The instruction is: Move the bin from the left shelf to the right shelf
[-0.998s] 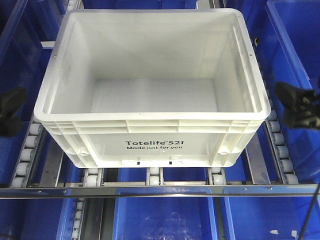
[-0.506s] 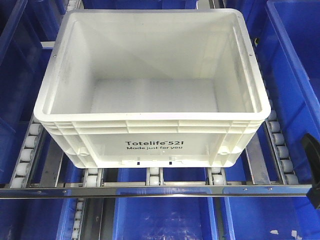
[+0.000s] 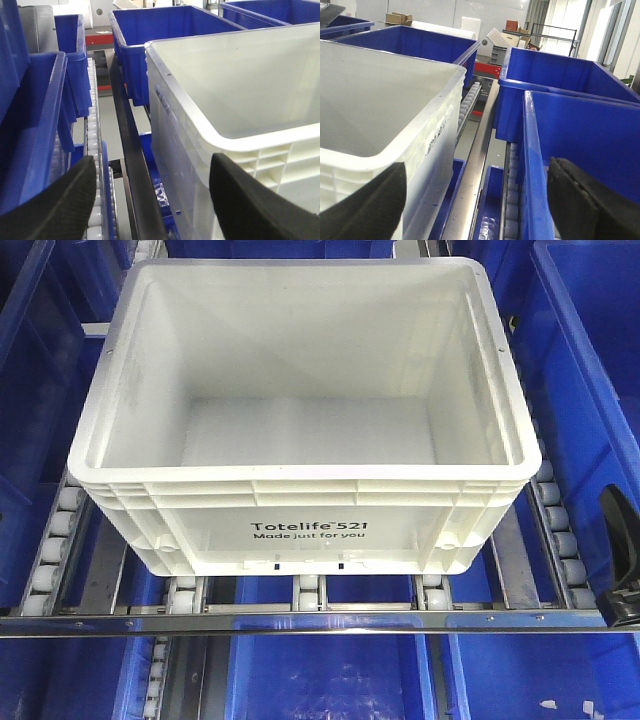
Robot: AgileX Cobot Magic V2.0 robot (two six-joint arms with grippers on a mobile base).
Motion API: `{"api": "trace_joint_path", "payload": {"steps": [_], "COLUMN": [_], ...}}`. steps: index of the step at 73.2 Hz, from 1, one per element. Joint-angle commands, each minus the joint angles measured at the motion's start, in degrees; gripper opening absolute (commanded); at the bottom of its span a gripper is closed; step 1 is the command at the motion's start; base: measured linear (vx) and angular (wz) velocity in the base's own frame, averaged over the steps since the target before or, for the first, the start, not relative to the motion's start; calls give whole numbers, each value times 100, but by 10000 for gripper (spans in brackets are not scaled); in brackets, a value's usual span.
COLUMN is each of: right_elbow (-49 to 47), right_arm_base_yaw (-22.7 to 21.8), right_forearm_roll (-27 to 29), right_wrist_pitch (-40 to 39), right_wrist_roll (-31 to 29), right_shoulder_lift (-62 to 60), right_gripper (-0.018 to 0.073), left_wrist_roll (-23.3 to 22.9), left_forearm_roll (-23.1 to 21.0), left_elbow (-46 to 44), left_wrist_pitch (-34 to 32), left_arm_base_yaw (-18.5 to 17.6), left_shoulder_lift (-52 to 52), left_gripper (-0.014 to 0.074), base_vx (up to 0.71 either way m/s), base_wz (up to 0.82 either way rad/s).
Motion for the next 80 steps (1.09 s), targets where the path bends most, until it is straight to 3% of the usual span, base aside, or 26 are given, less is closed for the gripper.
{"api": "trace_joint_path", "payload": {"steps": [1,14,20,25,34,36,80], "right_elbow": [-151,-151,-151,-151,-151,-151,-151], "right_arm_base_yaw": [-28,-28,-28,-28,-28,-28,-28], "right_forearm_roll": [-36,-36,-36,-36,-36,-36,-17], "right_wrist_pitch": [-481,-505,-505,-499,-499,-494,-452], "right_wrist_roll": [-40,-40,-40,-40,-40,-40,-31], "right_shoulder_lift": [84,84,84,84,84,84,84], "right_gripper": [554,547,498,388,59,-17,-8], "left_wrist_roll": [-62,-67,-67,-67,-67,-60,-60], "left_forearm_roll": [-60,-60,-60,-60,-60,-52,-52], "left_elbow": [-167,-168,-168,-168,-168,-168,-168], "left_wrist_pitch": [-493,-501,-522,-552,-672,-708,-747], "left_arm_base_yaw": [0,0,0,0,0,0,0], "left_shoulder_lift": [80,80,80,80,80,80,80], "left_gripper": [469,467,429,331,4,-10,-8], "base_vx": [0,0,0,0,0,0,0], "base_wz": [0,0,0,0,0,0,0]}}
